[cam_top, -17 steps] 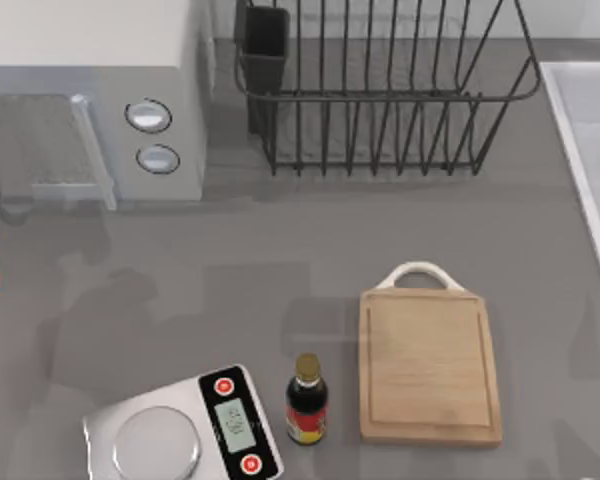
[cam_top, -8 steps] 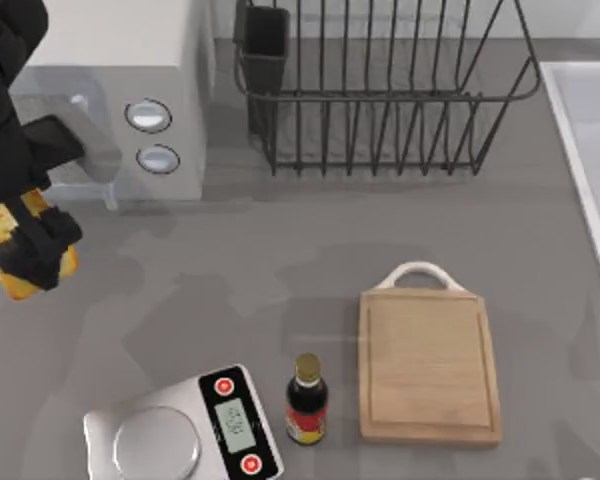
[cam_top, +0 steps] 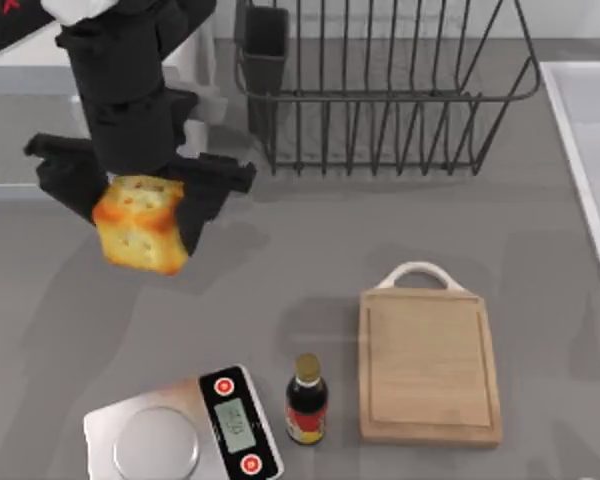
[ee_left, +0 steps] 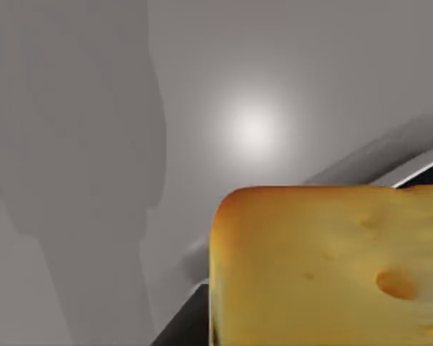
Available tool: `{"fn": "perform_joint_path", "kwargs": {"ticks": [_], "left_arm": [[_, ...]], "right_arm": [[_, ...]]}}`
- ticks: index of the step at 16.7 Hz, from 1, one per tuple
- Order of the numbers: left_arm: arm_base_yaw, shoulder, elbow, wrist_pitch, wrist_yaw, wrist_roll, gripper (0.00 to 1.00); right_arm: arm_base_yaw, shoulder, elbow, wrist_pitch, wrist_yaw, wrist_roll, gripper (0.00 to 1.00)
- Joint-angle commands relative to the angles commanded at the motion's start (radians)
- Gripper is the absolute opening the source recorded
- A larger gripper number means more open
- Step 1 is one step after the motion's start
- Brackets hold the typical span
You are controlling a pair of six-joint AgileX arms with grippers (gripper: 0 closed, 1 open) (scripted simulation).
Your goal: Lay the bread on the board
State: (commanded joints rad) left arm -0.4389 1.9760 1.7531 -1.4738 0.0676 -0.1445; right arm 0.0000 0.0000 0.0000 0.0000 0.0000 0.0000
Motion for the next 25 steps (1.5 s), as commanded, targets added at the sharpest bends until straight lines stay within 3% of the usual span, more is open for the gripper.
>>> {"fn": "perform_joint_path", "kwargs": {"ticks": [11, 15, 20, 25], "left_arm": [[-0.349, 0.281, 0.359, 0.007, 0.005, -1.485, 0.00], [-0.435, 0.375, 0.443, 0.048, -0.014, -1.929, 0.00], [-0.491, 0.441, 0.479, 0.100, -0.040, -2.255, 0.00], [-0.499, 0.449, 0.476, 0.118, -0.048, -2.324, 0.00]], "right_arm": [[0.000, 0.000, 0.000, 0.000, 0.000, 0.000, 1.00], [0.000, 0.000, 0.000, 0.000, 0.000, 0.000, 1.00], [0.000, 0.000, 0.000, 0.000, 0.000, 0.000, 1.00], [0.000, 0.000, 0.000, 0.000, 0.000, 0.000, 1.00]]}}
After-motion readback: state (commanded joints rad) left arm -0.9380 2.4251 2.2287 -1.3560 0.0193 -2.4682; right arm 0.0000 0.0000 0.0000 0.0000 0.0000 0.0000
